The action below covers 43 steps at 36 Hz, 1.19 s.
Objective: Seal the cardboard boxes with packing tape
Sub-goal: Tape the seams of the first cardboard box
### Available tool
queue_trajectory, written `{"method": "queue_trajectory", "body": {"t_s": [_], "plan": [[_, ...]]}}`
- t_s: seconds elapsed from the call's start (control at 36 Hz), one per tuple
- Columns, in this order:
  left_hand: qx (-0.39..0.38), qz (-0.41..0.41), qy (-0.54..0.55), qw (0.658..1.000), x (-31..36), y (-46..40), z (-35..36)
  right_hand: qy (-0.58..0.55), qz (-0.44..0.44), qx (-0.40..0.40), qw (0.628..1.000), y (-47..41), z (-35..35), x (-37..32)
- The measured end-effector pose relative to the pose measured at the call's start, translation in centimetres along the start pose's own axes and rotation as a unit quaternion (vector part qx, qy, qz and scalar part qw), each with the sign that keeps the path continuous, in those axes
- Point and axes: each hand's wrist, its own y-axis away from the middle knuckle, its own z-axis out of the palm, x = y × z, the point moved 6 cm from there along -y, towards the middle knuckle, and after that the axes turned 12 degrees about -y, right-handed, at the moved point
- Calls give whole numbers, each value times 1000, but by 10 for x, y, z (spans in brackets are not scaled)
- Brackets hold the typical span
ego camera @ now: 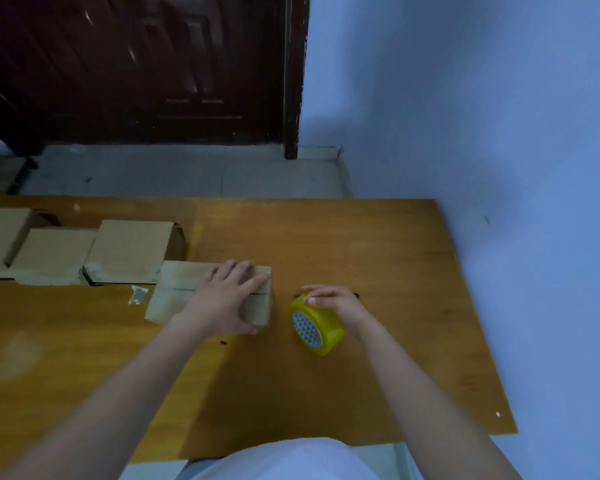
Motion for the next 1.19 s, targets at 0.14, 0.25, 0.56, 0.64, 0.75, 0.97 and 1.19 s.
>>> {"method": "queue_trajectory", "body": {"t_s": [0.14,0.25,0.56,0.64,0.75,0.97,1.19], "plan": [[38,-92,53,994,14,7,1,-48,-19,16,999,9,1,-13],[48,-91,110,988,12,8,-1,-3,-36,11,999,19,7,-35],[50,173,-40,983,34,-29,-14,91,-68,74,991,56,21,-64],[39,190,-68,979,39,-31,-13,78,-74,83,991,63,31,-65],[65,206,-33,976,37,-32,-13,81,-91,84,989,64,43,-72],[262,129,500,815,21,2,-52,113,-109,73,985,56,54,-95],[250,36,592,766,12,-1,-73,161,-155,99,970,51,68,-114]]}}
